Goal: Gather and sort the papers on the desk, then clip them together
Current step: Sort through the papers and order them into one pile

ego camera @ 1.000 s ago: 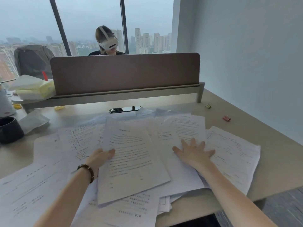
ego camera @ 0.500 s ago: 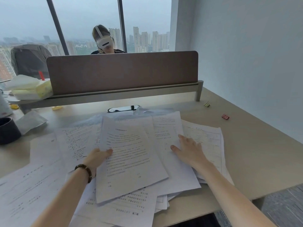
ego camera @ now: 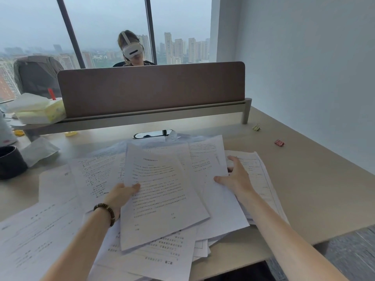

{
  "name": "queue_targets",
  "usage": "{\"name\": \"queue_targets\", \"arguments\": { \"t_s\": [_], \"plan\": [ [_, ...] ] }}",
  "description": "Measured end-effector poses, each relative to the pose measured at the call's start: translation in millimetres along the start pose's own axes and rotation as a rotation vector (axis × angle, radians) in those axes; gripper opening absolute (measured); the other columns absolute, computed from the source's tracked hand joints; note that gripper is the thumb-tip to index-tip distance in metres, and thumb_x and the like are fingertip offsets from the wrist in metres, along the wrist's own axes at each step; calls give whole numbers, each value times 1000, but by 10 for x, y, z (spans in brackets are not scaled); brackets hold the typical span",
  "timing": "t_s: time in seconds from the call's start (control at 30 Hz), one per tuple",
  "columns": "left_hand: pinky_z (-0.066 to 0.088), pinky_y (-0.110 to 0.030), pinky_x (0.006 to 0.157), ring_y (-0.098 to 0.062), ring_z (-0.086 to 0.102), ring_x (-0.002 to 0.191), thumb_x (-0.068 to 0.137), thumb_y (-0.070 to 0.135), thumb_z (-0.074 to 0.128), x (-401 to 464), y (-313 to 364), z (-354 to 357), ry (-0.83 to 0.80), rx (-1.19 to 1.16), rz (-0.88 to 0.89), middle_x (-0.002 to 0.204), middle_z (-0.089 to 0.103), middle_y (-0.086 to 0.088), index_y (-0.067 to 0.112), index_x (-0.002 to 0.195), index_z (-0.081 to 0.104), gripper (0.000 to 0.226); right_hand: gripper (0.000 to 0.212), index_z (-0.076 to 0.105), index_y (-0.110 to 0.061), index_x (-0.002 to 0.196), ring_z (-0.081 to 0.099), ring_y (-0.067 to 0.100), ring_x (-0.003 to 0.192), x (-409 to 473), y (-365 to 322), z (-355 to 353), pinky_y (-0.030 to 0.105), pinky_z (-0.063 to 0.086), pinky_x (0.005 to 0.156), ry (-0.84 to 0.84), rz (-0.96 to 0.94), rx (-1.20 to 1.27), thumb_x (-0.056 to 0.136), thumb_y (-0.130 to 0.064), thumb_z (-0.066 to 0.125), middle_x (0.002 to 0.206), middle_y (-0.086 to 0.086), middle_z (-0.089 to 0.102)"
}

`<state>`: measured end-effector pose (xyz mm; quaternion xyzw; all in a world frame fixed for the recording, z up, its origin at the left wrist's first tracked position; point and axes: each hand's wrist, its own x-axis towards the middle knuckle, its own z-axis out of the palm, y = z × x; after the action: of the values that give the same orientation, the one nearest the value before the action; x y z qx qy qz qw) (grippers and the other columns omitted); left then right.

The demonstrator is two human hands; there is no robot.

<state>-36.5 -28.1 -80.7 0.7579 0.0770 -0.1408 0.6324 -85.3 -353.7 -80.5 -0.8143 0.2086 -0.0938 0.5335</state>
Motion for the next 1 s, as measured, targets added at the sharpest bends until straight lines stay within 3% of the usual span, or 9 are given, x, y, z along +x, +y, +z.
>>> {"name": "queue_targets", "arguments": {
  "t_s": [0.13, 0.27, 0.37, 0.53, 0.6, 0.73, 0.8, 0.9, 1.0],
  "plan": [
    [54, -47, 87, -35, 69, 94, 97, 13, 57, 3, -4, -18, -16, -20, 0, 101, 72, -16, 4, 107, 67, 15, 86, 39, -17, 149, 66, 31, 111, 54, -17, 9, 45, 53, 99, 34, 81, 91, 75, -14, 83, 122, 9, 68],
    [56, -39, 77, -32, 70, 89, 98, 13, 57, 14, -21, -46, -34, -32, 13, 102, 73, -15, 5, 107, 67, 16, 6, 70, -15, 89, 70, 29, 83, 96, -55, -168, 35, 57, 72, 171, 38, 64, 87, -16, 65, 89, 6, 73],
    [55, -39, 76, -31, 70, 89, 98, 12, 56, 14, -34, -54, -42, -38, 16, 102, 73, -15, 6, 108, 66, 16, 25, 64, -10, 85, 63, 25, 75, 121, 31, -361, 29, 42, 59, 178, 24, -108, 98, -27, 51, 85, 7, 68],
    [57, -36, 69, -30, 70, 83, 96, 10, 59, 40, -47, -45, -17, -64, -4, 98, 72, -17, -1, 112, 66, 21, 37, 69, -11, 101, 65, 27, 89, 31, 196, -470, 36, 52, 81, 102, 71, -456, 100, -41, 49, 100, 9, 72],
    [57, -35, 67, -30, 70, 83, 95, 10, 60, 43, -49, -40, -16, -65, -14, 99, 72, -17, -3, 114, 65, 23, 34, 67, -16, 112, 56, 33, 112, -16, 200, -484, 46, 38, 101, 175, 72, -662, 98, -44, 51, 116, 11, 65],
    [55, -36, 73, -31, 69, 86, 95, 10, 61, 31, -51, -47, -11, -83, -15, 111, 70, -23, -5, 118, 64, 27, 48, 59, -16, 123, 39, 40, 130, -27, 199, -510, 49, 33, 106, 186, 187, -768, 89, -50, 63, 139, 19, 42],
    [55, -37, 75, -31, 69, 87, 95, 10, 61, 10, -41, -47, -20, -80, -13, 113, 69, -24, -4, 119, 63, 28, 45, 62, -13, 117, 52, 36, 119, 20, 236, -543, 44, 44, 99, 195, 164, -673, 88, -47, 65, 130, 16, 54],
    [55, -35, 71, -29, 68, 84, 96, 9, 59, -19, -22, -30, -24, -78, -2, 109, 69, -22, -3, 118, 63, 25, 24, 68, -5, 92, 62, 18, 70, -3, 200, -635, 31, 48, 62, 220, 36, -454, 86, -29, 69, 81, 6, 69],
    [56, -33, 64, -28, 68, 80, 96, 9, 58, -46, -10, -15, -26, -77, 2, 104, 70, -20, -1, 115, 63, 22, 17, 65, -1, 79, 58, 25, 67, -31, 137, -704, 33, 42, 60, 304, -35, -350, 83, -16, 72, 69, 6, 62]
  ]
}}
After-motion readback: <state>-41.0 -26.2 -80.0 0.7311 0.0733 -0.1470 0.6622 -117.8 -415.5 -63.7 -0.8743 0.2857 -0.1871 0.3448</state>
